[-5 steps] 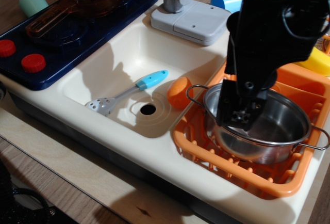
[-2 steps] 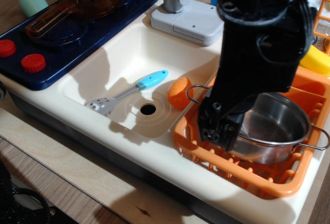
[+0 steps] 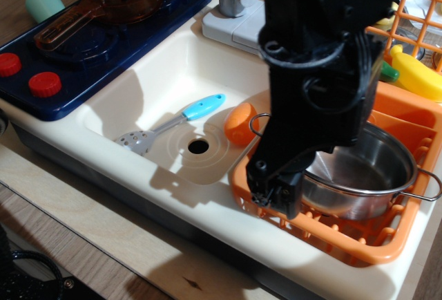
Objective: Put pan from drying rack into sink
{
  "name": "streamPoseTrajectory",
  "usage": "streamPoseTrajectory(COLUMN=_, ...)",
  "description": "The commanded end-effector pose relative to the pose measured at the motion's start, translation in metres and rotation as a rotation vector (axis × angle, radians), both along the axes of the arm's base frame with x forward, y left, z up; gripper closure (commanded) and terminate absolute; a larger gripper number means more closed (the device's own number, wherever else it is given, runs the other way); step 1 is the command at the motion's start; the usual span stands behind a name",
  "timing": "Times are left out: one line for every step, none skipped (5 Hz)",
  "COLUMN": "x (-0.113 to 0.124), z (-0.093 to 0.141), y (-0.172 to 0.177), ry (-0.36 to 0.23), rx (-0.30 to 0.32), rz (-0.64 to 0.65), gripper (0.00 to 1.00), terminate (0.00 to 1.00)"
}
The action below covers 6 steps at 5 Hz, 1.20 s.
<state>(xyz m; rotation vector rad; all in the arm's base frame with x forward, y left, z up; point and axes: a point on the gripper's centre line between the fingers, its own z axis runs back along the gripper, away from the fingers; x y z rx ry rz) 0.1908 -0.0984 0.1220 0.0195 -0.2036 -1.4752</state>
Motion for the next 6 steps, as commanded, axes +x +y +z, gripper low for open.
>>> streamPoseTrajectory(x=0.004, z=-0.001, y=-0.001, ry=-0.037, rx=-0.040, rz=-0.013, gripper=1.00, terminate=0.00)
streamPoseTrajectory(x=0.006, z=-0.003, y=0.004, ry=-0.041, rx=-0.072, rz=-0.031, gripper=1.00, terminate=0.00)
streamPoseTrajectory(x=0.007, z=-0.002, y=0.004, ry=-0.041, rx=-0.085, rz=-0.033, gripper=1.00, terminate=0.00)
streamPoseTrajectory(x=0.007, z=0.000, y=0.002, ry=-0.046, rx=-0.091, rz=-0.028, gripper=1.00, terminate=0.00)
streamPoseTrajectory(x=0.008, z=0.010, y=0.010, ry=-0.039, rx=-0.079, rz=-0.013, gripper=1.00, terminate=0.00)
streamPoseTrajectory(x=0.008, z=0.034, y=0.026, ry=-0.023, rx=0.031, rz=0.024, gripper=1.00, terminate=0.00)
